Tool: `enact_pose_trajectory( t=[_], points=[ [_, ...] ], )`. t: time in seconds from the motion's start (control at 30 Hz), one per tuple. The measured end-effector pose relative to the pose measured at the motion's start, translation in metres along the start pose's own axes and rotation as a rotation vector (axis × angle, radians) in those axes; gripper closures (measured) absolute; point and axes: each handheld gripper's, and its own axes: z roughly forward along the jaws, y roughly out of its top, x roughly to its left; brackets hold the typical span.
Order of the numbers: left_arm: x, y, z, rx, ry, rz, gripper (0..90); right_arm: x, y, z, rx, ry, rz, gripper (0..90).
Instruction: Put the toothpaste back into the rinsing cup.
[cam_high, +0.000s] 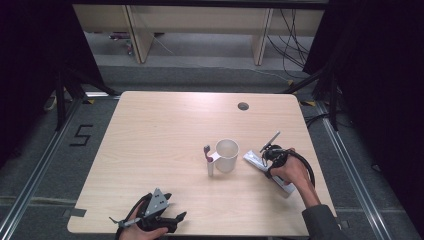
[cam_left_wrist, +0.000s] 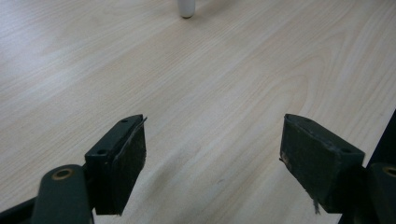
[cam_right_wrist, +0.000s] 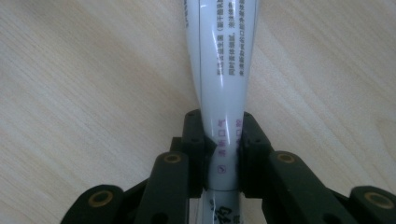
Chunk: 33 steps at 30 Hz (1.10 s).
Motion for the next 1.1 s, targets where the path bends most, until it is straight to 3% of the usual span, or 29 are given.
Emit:
enact_pose_trajectory(
  t=[0.1, 0.2, 0.43, 0.57, 0.6, 0.7, 0.73, 0.77, 0.9, 1.1],
  points=[
    [0.001, 0.0, 0.0, 0.008, 0.0, 0.011, 22.4, 0.0, 0.0, 0.0, 0.004, -0.004, -0.012, 77.0],
    [-0.001, 0.0, 0.001, -0.004, -0.008, -0.006, 22.5, 0.0, -0.001, -0.001, 0.014, 0.004, -0.009, 77.0],
    [-0.001, 0.0, 0.001, -0.004, -0.013, -0.004, 22.8, 0.0, -0.001, -0.002, 0.056, -0.007, -0.059, 77.1],
    [-0.002, 0.0, 0.001, 0.002, -0.017, 0.003, 22.8, 0.003, -0.001, -0.003, 0.073, -0.016, -0.043, 77.2],
    [-0.002, 0.0, 0.001, 0.003, -0.014, 0.007, 22.9, 0.001, -0.002, -0.003, 0.066, -0.018, -0.07, 77.2],
    [-0.002, 0.0, 0.001, 0.002, -0.021, 0.006, 23.0, 0.001, -0.002, -0.003, 0.072, -0.022, -0.07, 77.3],
    [-0.003, 0.0, 0.002, -0.006, -0.023, -0.003, 22.9, 0.003, -0.002, -0.004, 0.076, -0.018, -0.052, 77.4],
    [-0.003, 0.0, 0.002, -0.007, -0.023, -0.003, 23.0, -0.002, -0.004, -0.002, 0.061, -0.014, -0.096, 77.4],
    [-0.003, 0.0, 0.002, -0.008, -0.024, -0.004, 23.0, -0.005, -0.008, -0.005, 0.033, -0.004, -0.071, 77.6],
    [-0.002, 0.0, 0.002, 0.001, -0.021, 0.008, 23.0, -0.013, -0.015, -0.02, -0.078, 0.047, -0.036, 77.6]
  ],
)
